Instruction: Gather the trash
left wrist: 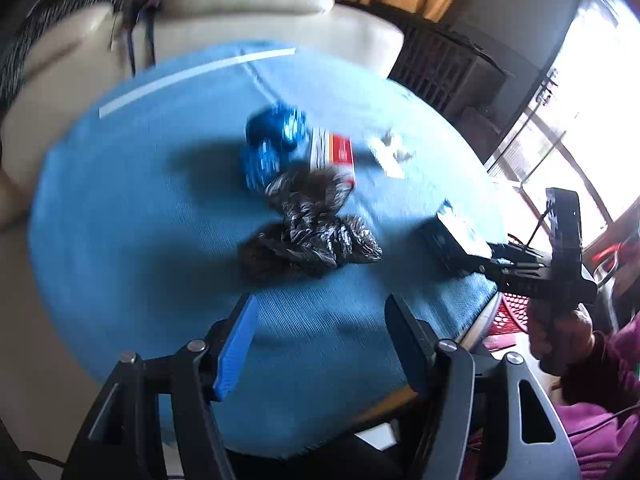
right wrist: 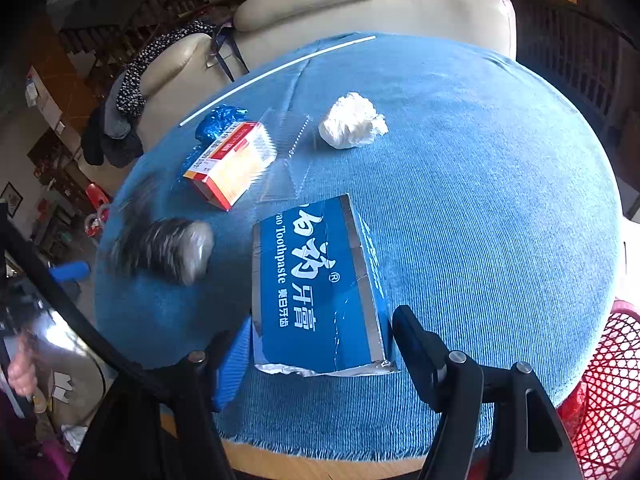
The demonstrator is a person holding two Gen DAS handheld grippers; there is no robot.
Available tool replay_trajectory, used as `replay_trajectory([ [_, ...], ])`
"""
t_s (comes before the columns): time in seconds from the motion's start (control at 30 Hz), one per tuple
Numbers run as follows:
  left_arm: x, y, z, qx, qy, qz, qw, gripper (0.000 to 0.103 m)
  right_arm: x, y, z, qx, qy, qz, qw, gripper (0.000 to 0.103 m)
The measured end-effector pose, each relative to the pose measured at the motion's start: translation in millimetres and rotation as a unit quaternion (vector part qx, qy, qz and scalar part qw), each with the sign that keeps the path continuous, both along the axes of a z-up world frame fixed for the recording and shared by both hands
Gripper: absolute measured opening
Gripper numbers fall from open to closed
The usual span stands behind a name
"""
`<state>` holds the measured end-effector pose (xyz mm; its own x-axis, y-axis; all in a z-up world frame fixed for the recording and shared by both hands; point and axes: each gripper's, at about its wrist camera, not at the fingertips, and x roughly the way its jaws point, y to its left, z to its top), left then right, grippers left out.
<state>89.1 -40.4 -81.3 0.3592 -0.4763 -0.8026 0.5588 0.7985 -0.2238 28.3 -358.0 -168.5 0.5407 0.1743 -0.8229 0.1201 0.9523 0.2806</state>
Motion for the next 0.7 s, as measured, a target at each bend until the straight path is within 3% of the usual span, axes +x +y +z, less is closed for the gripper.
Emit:
replay_trajectory([
  [0.1,14,-7,10,0.013,-0.040,-0.016,0.9990,0.077,-5,-5,0,0.009,0.001,-0.005,1.000,0.073],
  [0.2,35,-19,2,0.018,-0.047,-0.039,0.9980,0.078,-4,-9,2,0.018,0.000,-0.016,1.000,0.073],
  [0.37,60,-40,-27,0.029,-0.026,-0.110,0.9931,0.078,-5,-10,10,0.025,-0.005,-0.013,1.000,0.073],
  [0.47,68,-50,-47,0.034,0.012,-0.146,0.9886,0.078,-1,-9,11,0.026,-0.004,-0.011,1.000,0.073],
  [0.53,71,-51,-56,0.034,0.037,-0.153,0.9870,0.078,1,-7,11,0.022,0.000,-0.008,1.000,0.073],
  [0.7,63,-56,-64,0.047,0.039,-0.144,0.9877,0.078,5,-1,9,0.013,0.003,-0.004,1.000,0.073],
])
